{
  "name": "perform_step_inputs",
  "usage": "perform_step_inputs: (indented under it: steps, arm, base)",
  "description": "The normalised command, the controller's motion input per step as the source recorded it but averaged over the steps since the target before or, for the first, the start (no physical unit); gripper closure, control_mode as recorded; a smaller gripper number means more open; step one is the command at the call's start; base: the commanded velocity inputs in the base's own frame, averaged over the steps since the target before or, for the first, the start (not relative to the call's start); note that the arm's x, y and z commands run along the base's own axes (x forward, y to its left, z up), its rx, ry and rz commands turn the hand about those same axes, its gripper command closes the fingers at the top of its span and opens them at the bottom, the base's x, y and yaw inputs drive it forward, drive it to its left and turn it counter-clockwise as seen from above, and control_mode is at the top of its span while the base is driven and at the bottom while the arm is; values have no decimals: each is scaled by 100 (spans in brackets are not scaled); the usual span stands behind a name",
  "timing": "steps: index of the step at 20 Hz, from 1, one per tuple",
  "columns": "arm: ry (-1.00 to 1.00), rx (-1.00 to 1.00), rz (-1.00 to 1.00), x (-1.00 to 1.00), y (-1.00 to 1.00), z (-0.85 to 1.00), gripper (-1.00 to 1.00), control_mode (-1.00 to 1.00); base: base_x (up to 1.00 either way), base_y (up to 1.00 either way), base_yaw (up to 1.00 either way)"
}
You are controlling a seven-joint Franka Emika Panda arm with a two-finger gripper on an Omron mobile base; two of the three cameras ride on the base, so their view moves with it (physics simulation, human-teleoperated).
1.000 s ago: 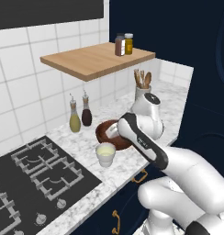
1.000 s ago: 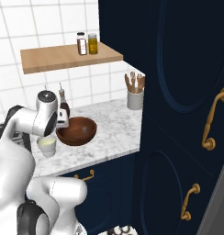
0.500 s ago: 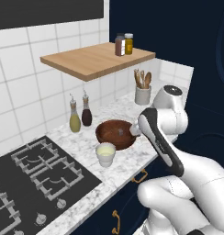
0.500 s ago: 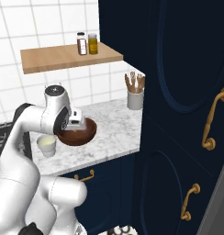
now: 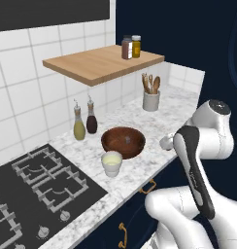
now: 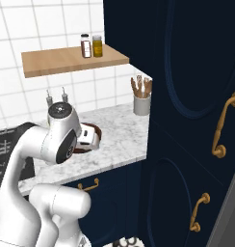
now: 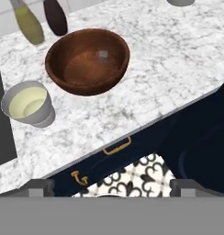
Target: Grab a lemon wedge from the fridge and one ice cube from the ice bowl, and put them in the glass of lemonade.
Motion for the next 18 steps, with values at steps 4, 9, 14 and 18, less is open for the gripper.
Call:
perform_step_inputs:
  steps: [4,9,14,18]
  arm:
    - [0,0,0,0,0,0,-100,-100]
    - [0,0,0,-4,0,0,-100,-100]
    - [0,0,0,0,0,0,-100,100]
    - [0,0,0,0,0,0,-100,100]
  base:
    - [0,0,0]
    - [0,0,0]
    - [-89,8,-37]
    - [-77,19,-76]
